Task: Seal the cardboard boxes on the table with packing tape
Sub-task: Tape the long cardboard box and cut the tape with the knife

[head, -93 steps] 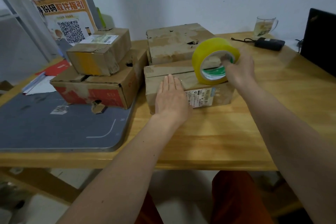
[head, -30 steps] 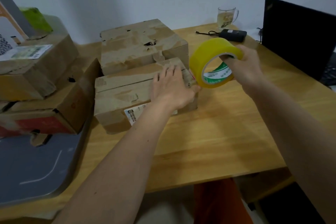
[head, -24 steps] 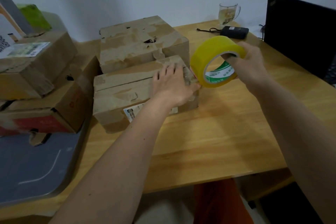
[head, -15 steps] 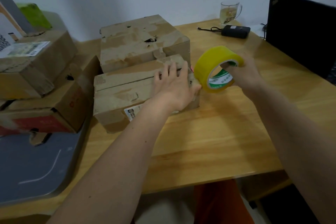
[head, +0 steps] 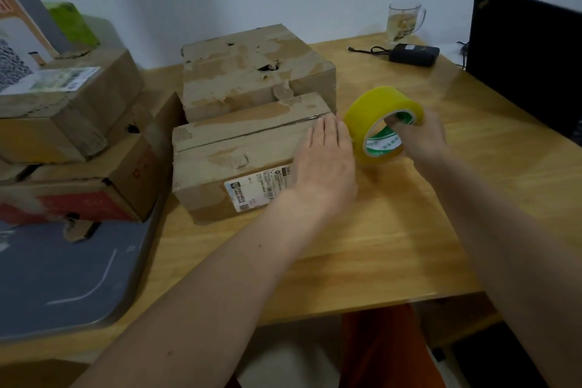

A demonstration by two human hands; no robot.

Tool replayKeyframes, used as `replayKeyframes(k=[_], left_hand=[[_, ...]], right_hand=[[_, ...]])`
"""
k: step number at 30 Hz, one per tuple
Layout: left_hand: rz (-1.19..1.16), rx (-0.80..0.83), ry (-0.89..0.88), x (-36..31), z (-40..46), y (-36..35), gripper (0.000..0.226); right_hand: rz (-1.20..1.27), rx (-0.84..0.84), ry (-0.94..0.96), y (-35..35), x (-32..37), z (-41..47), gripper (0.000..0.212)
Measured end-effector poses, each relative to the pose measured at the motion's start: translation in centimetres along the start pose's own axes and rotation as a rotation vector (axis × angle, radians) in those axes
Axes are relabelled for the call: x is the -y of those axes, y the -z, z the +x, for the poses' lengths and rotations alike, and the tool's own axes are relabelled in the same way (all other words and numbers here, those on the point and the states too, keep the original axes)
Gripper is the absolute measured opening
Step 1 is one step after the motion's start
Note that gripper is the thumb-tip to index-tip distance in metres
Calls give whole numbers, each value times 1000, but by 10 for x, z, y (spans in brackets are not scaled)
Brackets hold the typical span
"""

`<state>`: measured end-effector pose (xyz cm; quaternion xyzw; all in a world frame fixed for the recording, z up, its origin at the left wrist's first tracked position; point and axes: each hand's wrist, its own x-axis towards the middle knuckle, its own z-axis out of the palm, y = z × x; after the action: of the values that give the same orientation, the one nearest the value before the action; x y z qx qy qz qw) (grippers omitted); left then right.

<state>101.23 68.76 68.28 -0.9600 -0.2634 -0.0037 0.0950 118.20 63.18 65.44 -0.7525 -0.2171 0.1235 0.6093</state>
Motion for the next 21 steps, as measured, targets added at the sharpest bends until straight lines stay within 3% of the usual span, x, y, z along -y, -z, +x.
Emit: replayKeyframes(k=[9, 12, 14, 18, 21], left_hand=[[-198, 112, 200, 47, -17, 1, 117], [-236, 35, 226, 61, -11, 3, 124], [-212, 66, 267, 75, -9, 1, 124], [-221, 163, 321, 88, -5, -6, 120], [-224, 148, 291, 90, -4, -8, 119]], right_hand=[[52, 16, -98, 2, -3, -9, 13], [66, 19, -129, 2, -4, -11, 8], [113, 18, -164, 1, -3, -14, 11], [356, -4, -389, -7, -4, -22, 33], [705, 105, -561, -18, -4, -39, 41]])
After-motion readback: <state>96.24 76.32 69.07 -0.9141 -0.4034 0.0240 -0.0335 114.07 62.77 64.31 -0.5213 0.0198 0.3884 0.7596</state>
